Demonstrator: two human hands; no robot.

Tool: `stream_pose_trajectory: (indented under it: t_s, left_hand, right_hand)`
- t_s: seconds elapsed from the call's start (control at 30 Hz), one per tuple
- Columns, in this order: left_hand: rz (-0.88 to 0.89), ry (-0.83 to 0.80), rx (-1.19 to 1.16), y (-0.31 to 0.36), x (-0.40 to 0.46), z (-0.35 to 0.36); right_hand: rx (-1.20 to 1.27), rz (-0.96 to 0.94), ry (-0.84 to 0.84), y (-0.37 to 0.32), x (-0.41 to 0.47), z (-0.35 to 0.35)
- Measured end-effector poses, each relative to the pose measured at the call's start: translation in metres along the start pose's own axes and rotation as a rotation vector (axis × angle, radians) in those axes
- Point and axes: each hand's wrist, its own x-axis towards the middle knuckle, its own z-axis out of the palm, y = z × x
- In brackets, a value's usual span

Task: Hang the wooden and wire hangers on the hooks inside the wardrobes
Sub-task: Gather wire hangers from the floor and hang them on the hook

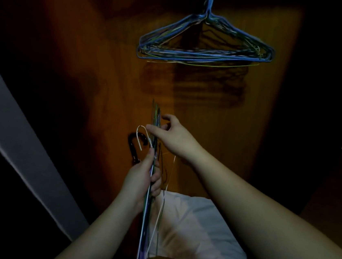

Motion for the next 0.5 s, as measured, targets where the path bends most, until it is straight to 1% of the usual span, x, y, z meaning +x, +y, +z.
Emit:
stream_pose_trajectory:
  t_s: [0.1,0.23,0.3,0.5]
  left_hand:
    - [0.034,0.01,-0.029,0.0,-0.005,0.004]
    - [0.045,0.013,-0.045,-0.001,-0.009,0.004]
    - [0.039,0.028,-0.064,-0.002,-0.009,0.004]
    - [-0.004,0.084,-0.085,-0.004,-0.007,0.0]
  right_hand:
    - [-0.01,-0.014,0.017,-0.001,-0.001,0.003]
    - [-0.036,-0.052,0.123,0.001,0.003,0.011]
    - [-0.011,-0.069,0.156,0.0,0.0,0.016]
    - [0.025,-0.146,0.156,0.0,-0.006,0.019]
